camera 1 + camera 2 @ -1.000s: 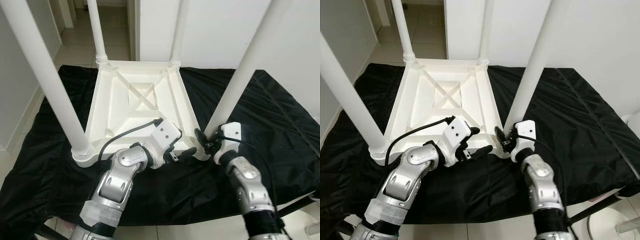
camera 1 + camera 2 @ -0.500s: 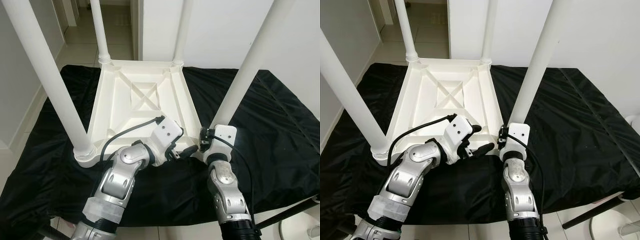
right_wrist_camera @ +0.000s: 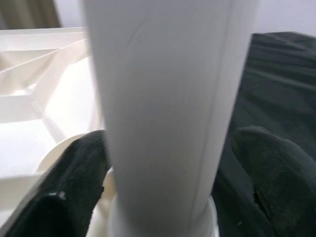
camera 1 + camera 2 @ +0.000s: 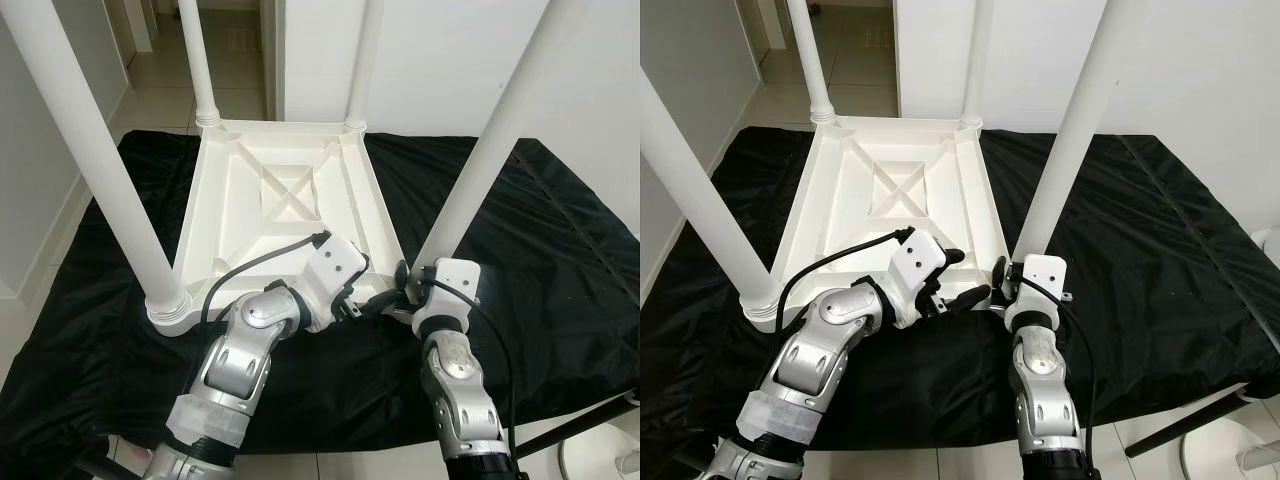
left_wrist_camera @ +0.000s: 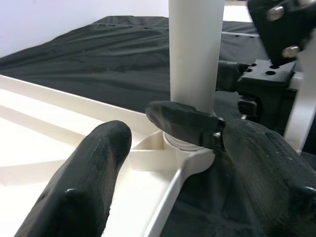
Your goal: Building children table
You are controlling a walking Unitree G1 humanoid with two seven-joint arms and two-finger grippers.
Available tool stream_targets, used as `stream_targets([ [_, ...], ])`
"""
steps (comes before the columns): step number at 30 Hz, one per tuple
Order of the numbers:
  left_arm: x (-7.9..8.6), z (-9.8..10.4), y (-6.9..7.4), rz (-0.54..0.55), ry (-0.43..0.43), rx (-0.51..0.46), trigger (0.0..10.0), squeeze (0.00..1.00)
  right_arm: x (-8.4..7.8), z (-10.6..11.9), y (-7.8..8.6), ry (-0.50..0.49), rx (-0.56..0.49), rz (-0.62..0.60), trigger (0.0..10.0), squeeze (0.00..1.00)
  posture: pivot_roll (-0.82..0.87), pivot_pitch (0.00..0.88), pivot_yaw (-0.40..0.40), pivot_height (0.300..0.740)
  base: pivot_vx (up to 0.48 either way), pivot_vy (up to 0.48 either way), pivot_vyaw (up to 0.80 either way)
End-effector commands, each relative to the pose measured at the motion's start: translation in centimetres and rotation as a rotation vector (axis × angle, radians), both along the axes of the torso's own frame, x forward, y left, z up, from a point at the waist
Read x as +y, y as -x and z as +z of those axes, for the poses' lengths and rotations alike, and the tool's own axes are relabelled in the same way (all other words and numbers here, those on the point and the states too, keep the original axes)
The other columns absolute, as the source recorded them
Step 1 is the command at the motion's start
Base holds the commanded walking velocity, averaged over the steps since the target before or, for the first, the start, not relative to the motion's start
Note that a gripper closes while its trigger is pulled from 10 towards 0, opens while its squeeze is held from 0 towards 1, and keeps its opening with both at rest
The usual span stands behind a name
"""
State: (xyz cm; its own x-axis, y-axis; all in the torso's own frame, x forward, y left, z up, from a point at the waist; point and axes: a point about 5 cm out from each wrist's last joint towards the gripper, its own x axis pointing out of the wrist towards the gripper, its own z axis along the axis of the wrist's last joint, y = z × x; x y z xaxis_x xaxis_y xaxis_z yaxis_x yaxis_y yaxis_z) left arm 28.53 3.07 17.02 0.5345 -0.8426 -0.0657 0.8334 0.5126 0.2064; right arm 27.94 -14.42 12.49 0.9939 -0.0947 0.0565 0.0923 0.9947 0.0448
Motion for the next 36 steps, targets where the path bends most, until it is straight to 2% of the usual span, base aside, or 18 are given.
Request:
stream_targets([
  [1,0.3,-0.1,-0.3,0.118,0.014,-0.016,10.0,0.0,-0.1,0.2,0.2,-0.01,-0.013,0.027,10.0,1.0,-0.05,0.0,-0.04,0.74,0.0,0.0,0.0],
  [3,0.3,-0.1,-0.3,0.118,0.015,-0.016,10.0,0.0,-0.2,0.2,0.2,-0.007,-0.014,0.031,10.0,1.0,-0.05,0.0,-0.042,0.74,0.0,0.0,0.0],
  [4,0.3,-0.2,-0.3,0.119,0.015,-0.015,10.0,0.0,-0.3,0.2,0.3,-0.015,-0.018,0.084,10.0,0.0,-0.05,0.0,-0.043,0.74,0.0,0.0,0.0],
  [6,0.3,-0.2,-0.3,0.119,0.015,-0.015,10.0,0.0,-0.3,0.2,0.3,-0.015,-0.018,0.084,10.0,0.0,-0.05,0.0,-0.043,0.74,0.0,0.0,0.0],
  [9,0.2,-0.2,-0.2,0.119,0.016,-0.015,10.0,0.0,-1.5,0.1,0.0,0.045,-0.04,0.328,10.0,0.0,-0.05,0.0,-0.043,0.74,0.0,0.0,0.0],
  [10,0.2,-0.2,-0.2,0.119,0.016,-0.015,10.0,0.0,-1.5,0.1,0.0,0.045,-0.04,0.328,10.0,0.0,-0.05,0.0,-0.043,0.74,0.0,0.0,0.0],
  [11,0.2,-0.1,-0.3,0.119,0.017,-0.017,10.0,0.0,-1.9,0.2,-0.2,0.073,-0.043,0.388,10.0,0.0,-0.05,0.0,-0.044,0.74,0.0,0.0,0.0],
  [12,0.2,-0.1,-0.3,0.119,0.017,-0.017,10.0,0.0,-1.9,0.2,-0.2,0.073,-0.043,0.388,10.0,0.0,-0.05,0.0,-0.044,0.74,0.0,0.0,0.0],
  [17,0.1,-0.1,-0.2,0.115,0.016,-0.019,10.0,0.0,-2.4,0.6,-0.9,0.112,-0.049,0.535,10.0,0.0,-0.05,0.0,-0.044,0.74,0.0,0.0,0.0],
  [26,0.0,0.1,-0.2,0.118,0.021,-0.025,10.0,0.0,-2.5,0.6,-2.2,0.18,-0.011,0.66,10.0,0.0,-0.03,0.0,-0.054,0.74,0.0,0.0,0.0],
  [27,0.0,0.2,-0.3,0.123,0.023,-0.027,10.0,0.0,-2.5,0.4,-2.3,0.188,-0.005,0.687,6.6,0.0,-0.03,0.0,-0.056,0.74,0.0,0.0,0.0],
  [28,0.0,0.2,-0.3,0.123,0.023,-0.027,10.0,0.0,-2.5,0.4,-2.3,0.188,-0.005,0.687,6.6,0.0,-0.03,0.0,-0.056,0.74,0.0,0.0,0.0],
  [29,0.1,0.2,-0.3,0.126,0.025,-0.027,10.0,0.0,-2.6,0.3,-2.3,0.185,0.003,0.707,3.1,0.0,-0.03,0.0,-0.056,0.74,0.0,0.0,0.0],
  [30,0.1,0.2,-0.3,0.126,0.025,-0.027,10.0,0.0,-2.6,0.3,-2.3,0.185,0.003,0.707,3.1,0.0,-0.03,0.0,-0.056,0.74,0.0,0.0,0.0],
  [31,0.1,0.2,-0.3,0.129,0.03,-0.024,10.0,0.0,-2.8,0.1,-2.4,0.192,0.01,0.718,0.0,0.0,-0.02,0.0,-0.06,0.74,0.0,0.0,0.0],
  [36,0.0,0.2,0.0,0.122,0.034,-0.017,10.0,0.0,-3.2,-0.3,-2.4,0.182,0.027,0.73,0.0,0.0,-0.02,0.0,-0.057,0.74,0.0,0.0,0.0],
])
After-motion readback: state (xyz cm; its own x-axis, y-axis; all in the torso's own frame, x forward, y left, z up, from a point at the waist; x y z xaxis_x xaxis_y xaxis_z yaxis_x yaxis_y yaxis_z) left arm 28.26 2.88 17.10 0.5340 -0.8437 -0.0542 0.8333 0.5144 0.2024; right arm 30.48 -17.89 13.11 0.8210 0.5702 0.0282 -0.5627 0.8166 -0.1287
